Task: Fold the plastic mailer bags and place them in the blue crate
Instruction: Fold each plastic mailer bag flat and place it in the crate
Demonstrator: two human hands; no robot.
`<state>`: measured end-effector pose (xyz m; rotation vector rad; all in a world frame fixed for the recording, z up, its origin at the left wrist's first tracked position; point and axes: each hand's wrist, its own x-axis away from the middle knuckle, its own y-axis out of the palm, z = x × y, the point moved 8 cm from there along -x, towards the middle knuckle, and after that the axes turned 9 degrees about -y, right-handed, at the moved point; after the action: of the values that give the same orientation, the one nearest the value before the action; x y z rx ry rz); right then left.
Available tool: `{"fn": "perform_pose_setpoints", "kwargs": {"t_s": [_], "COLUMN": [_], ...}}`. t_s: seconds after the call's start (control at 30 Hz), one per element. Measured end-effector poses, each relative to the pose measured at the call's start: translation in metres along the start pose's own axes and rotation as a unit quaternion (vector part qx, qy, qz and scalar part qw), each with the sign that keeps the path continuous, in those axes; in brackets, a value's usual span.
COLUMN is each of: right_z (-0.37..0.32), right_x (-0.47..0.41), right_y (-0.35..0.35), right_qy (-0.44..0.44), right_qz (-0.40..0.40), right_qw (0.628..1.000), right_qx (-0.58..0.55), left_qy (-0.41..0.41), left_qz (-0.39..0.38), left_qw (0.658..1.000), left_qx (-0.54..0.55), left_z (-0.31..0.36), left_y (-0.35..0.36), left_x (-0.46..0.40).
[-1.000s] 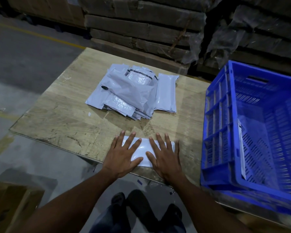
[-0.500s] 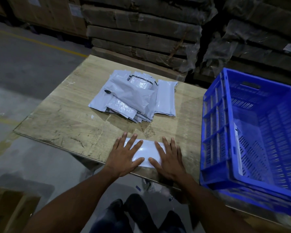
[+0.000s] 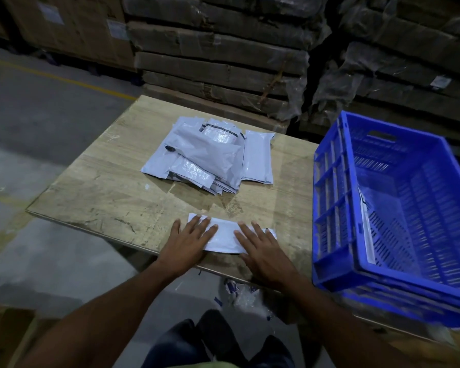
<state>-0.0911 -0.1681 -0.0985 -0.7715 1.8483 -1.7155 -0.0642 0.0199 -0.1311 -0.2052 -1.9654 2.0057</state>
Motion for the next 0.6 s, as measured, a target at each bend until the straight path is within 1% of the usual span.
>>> {"fn": "perform_pose_setpoints", "kwargs": {"t_s": [0.07,0.13,0.17,0.2,0.27,0.33,0.37,0.43,0.47,0.53,0.6], "right_z": [-0.022,-0.045,-0.049,-0.048,-0.042,-0.034,-0.031,-0.023,-0.017,-0.003,0.004], "right_x": [0.003,0.014,0.019,0.02,0.011,0.0,-0.004,-0.006,-0.006,-0.002,0.001], "right_y": [-0.006,-0.003,-0.002,0.001,-0.002,-0.011,-0.018,-0.035,-0.044,-0.063,-0.073], "right_qy": [-0.093,-0.209,-0.239,-0.247,-0.226,-0.194,-0.179,-0.144,-0.119,-0.061,-0.05], "right_qz": [0.018,0.06,0.08,0.081,0.048,0.011,0.005,0.041,0.069,0.114,0.139], "right_qw": [0.994,0.974,0.965,0.962,0.966,0.974,0.978,0.986,0.989,0.992,0.988], "right_qx": [0.049,0.066,0.07,0.085,0.119,0.118,0.108,0.074,0.052,0.002,-0.054], "left_qy": [-0.03,-0.035,-0.031,-0.025,-0.009,-0.008,-0.017,-0.041,-0.053,-0.075,-0.095], "left_qz": [-0.004,-0.01,-0.012,-0.01,0.013,0.07,0.105,0.163,0.173,0.153,0.088], "left_qw": [0.999,0.999,0.998,0.997,0.994,0.983,0.97,0.942,0.937,0.947,0.969], "left_qx": [0.022,0.04,0.053,0.071,0.109,0.172,0.219,0.289,0.299,0.272,0.211], "left_z": [-0.003,-0.003,-0.003,-0.003,-0.004,-0.008,-0.011,-0.019,-0.022,-0.022,-0.02], "left_y": [-0.002,-0.006,-0.006,-0.006,-0.006,-0.011,-0.015,-0.019,-0.017,-0.007,0.01], "left_x": [-0.002,-0.002,-0.003,-0.003,-0.002,0.003,0.007,0.017,0.021,0.022,0.017]}}
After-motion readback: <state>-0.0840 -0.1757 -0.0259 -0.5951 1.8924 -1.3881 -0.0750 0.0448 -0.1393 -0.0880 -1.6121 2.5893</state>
